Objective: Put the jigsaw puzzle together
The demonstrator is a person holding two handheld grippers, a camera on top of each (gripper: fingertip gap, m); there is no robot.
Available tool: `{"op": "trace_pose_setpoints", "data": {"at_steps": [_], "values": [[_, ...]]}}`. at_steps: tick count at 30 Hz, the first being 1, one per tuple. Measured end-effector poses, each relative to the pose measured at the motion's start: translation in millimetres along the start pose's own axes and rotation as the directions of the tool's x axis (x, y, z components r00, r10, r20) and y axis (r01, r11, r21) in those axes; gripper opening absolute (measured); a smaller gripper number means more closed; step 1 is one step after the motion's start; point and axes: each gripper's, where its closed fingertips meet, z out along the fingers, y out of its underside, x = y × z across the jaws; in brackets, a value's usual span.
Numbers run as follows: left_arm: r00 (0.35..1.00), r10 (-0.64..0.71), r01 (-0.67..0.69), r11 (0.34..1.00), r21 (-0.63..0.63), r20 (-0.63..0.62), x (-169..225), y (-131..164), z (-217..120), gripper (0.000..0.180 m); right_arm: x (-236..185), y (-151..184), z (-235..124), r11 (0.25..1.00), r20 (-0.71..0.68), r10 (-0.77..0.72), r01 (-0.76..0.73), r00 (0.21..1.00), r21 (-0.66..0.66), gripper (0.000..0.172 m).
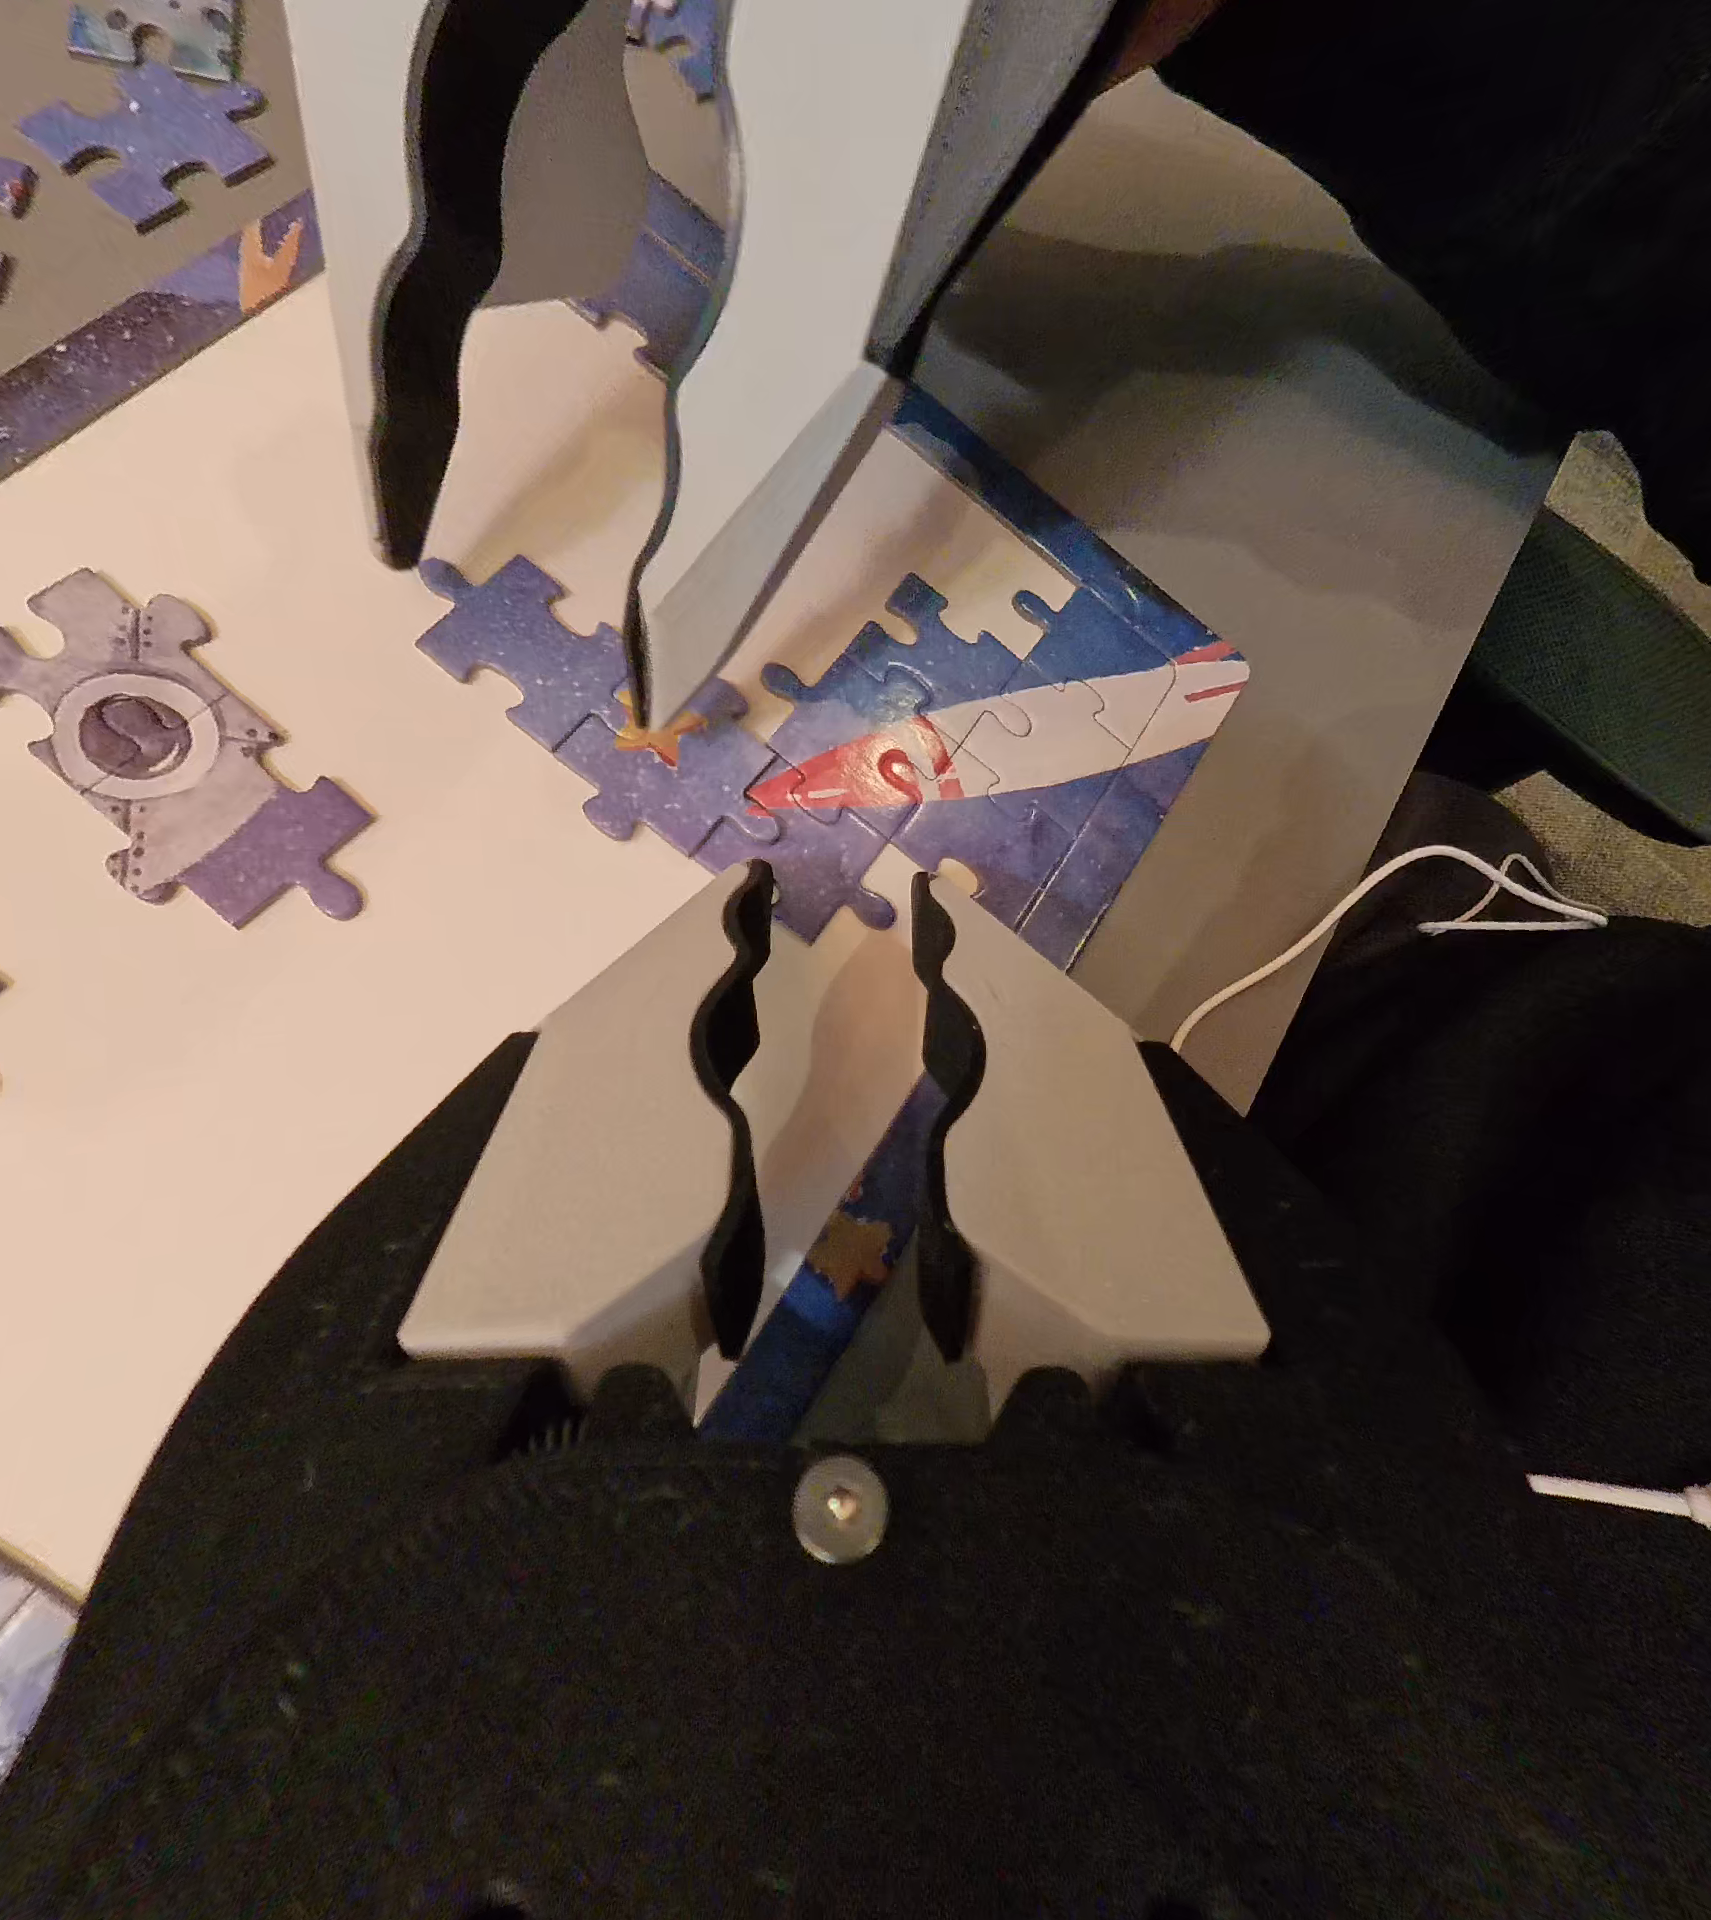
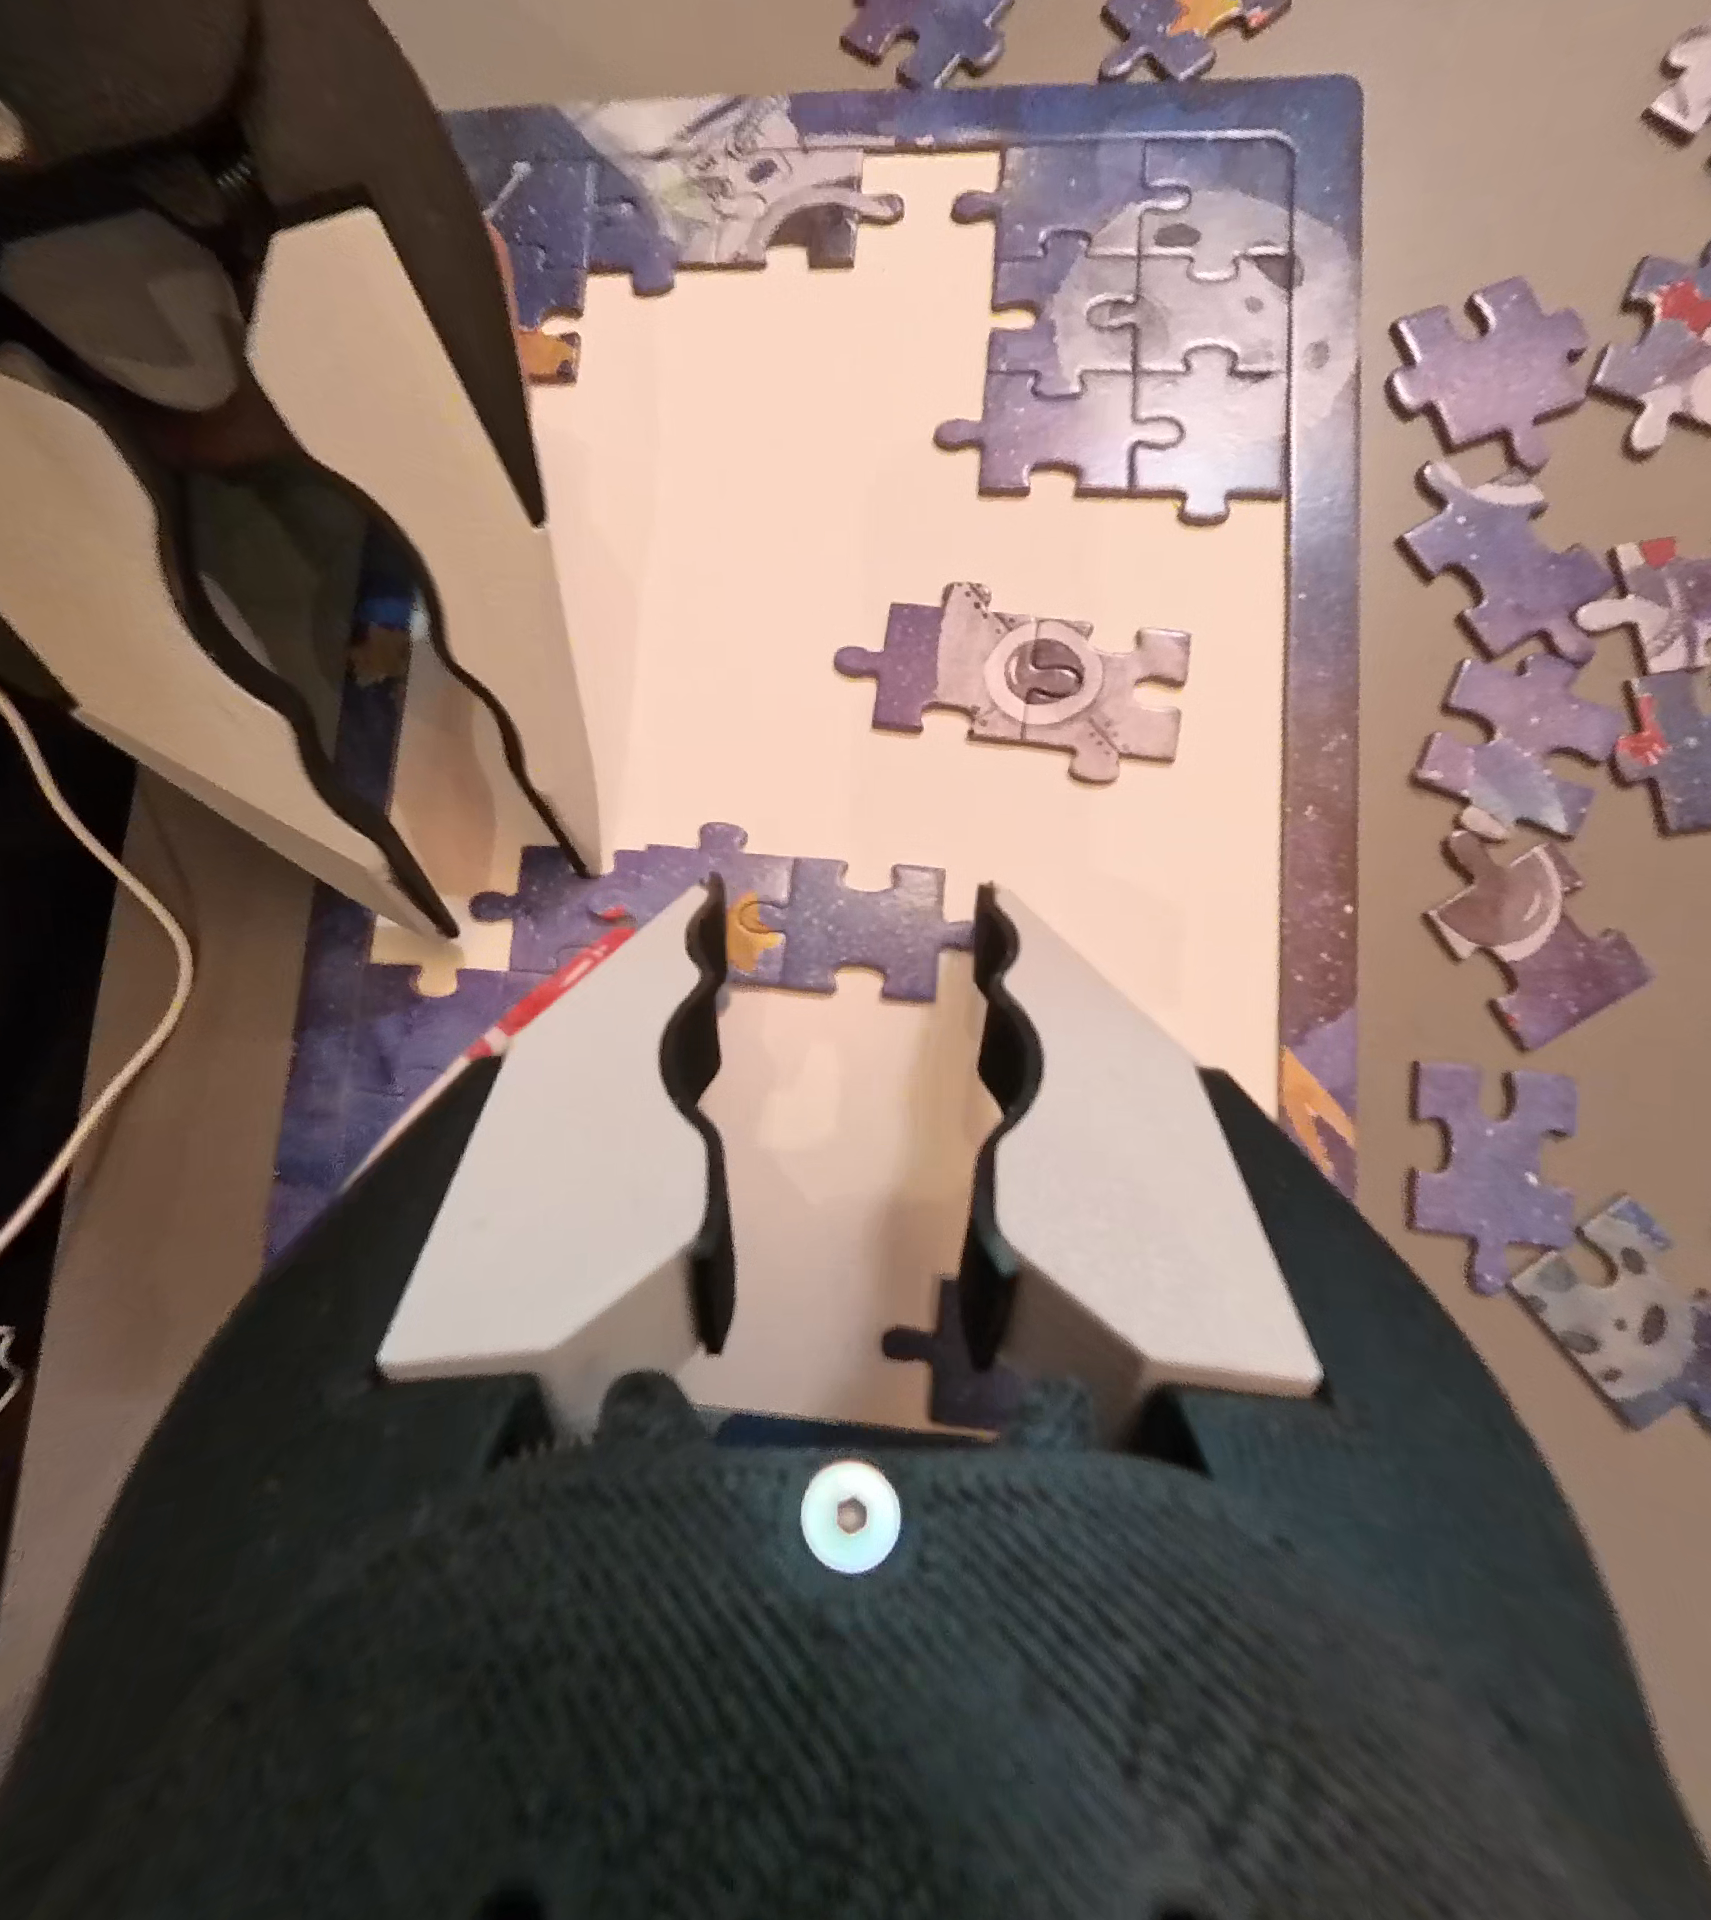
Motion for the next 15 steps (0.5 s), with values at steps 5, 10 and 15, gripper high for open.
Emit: {"op": "trace_pose_setpoints", "data": {"at_steps": [5,10,15], "values": [[1.0,0.002,-0.002,1.0,-0.002,0.001,0,0,0,0.026,-17,-4,3,0.998,-0.024,-0.066,0.066,0.998,-0.017,0.048],[1.0,-0.005,0.005,1.0,0.002,-0.002,0,0,0,0.026,-19,0,9,0.991,-0.096,-0.125,0.119,0.988,-0.066,0.059],[1.0,-0.002,0.002,1.0,0.0,0.002,1,0,0,0.027,-16,3,7,0.991,-0.107,-0.119,0.112,0.987,-0.073,0.059]]}}
